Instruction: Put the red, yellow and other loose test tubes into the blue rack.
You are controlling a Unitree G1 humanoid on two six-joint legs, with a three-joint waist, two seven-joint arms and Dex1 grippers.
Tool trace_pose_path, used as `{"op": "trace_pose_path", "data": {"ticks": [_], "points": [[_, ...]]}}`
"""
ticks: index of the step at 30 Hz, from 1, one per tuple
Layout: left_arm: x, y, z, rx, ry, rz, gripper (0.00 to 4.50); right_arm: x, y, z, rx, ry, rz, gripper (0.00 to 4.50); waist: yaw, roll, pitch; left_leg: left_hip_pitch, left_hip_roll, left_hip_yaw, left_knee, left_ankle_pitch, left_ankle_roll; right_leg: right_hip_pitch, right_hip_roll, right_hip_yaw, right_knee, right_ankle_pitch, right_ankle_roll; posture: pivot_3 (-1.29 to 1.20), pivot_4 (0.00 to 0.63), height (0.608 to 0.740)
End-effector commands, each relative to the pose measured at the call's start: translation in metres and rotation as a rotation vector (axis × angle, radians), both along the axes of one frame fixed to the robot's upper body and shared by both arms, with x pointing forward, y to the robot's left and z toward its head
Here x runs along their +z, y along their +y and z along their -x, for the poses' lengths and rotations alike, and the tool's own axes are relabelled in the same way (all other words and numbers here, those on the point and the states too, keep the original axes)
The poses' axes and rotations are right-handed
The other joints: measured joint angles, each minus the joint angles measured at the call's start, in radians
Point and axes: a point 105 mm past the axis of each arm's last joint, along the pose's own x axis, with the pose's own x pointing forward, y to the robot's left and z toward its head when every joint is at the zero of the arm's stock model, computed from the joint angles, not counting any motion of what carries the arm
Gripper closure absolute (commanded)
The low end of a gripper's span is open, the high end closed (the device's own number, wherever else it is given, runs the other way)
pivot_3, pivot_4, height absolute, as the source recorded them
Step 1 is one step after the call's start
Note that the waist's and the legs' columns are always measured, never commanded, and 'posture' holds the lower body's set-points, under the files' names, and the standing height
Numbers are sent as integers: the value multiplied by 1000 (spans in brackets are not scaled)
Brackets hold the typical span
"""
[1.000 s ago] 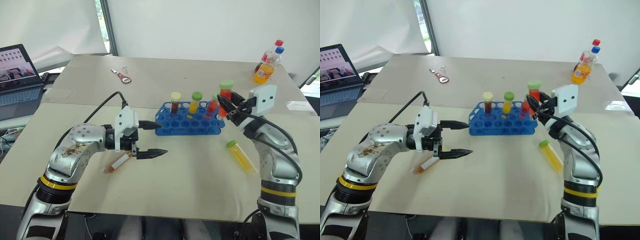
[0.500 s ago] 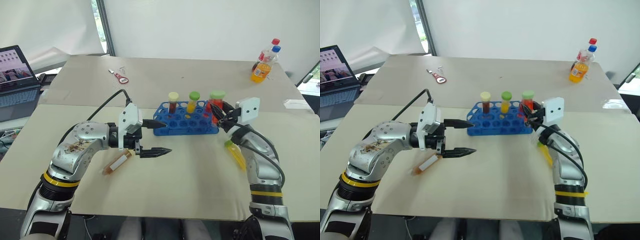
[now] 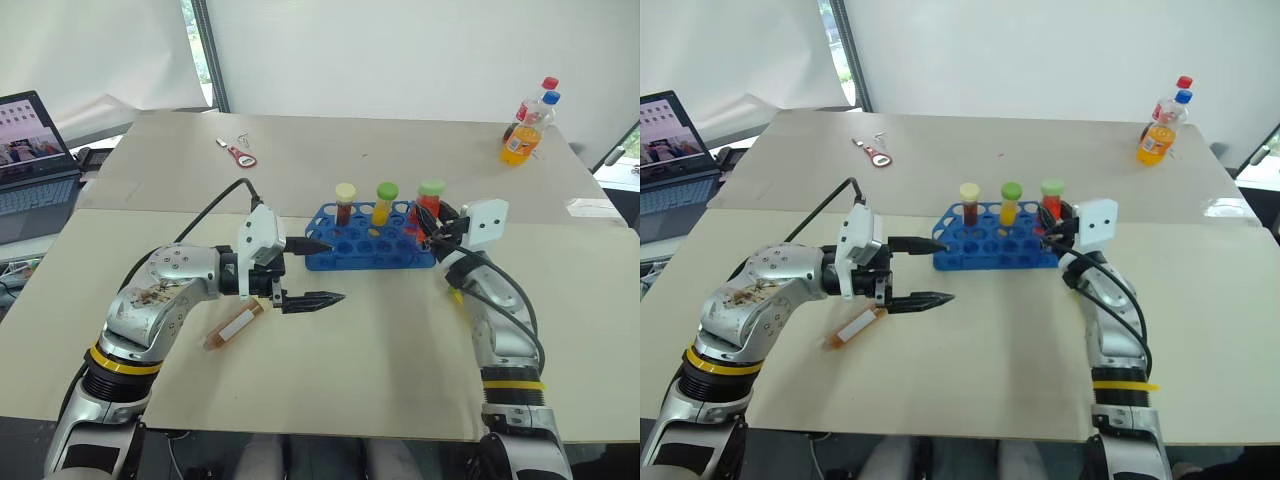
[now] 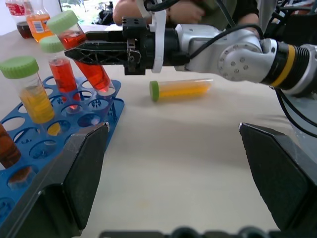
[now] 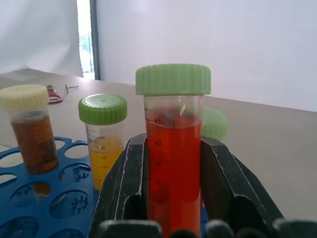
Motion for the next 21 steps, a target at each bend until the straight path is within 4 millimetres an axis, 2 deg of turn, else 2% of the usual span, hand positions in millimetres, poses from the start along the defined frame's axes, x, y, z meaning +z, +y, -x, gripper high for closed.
{"op": "trace_pose_path", "data": {"ticks": [1,12,14,21], "points": [[11,0,-2,15,-38,33,0,4,1,2,-31,-44,-23,3486,-2,0,0,0,0,0,0,0,0,0,0,0,0,0,0,0,150,706],[12,-4,-4,32,-40,50,0,-6,2,3,-74,-38,-82,3486,-12,0,0,1,0,-2,0,0,0,0,0,0,0,0,0,0,150,706],[13,-5,-4,35,-40,53,0,-6,1,5,-69,-43,-99,2435,-12,0,0,1,0,-3,0,0,0,1,0,0,0,0,0,0,150,706],[13,-7,-5,42,-42,62,0,-5,-2,11,-59,-42,-80,41,-16,0,0,0,0,-4,-1,0,0,0,0,0,1,0,0,0,150,706]]}}
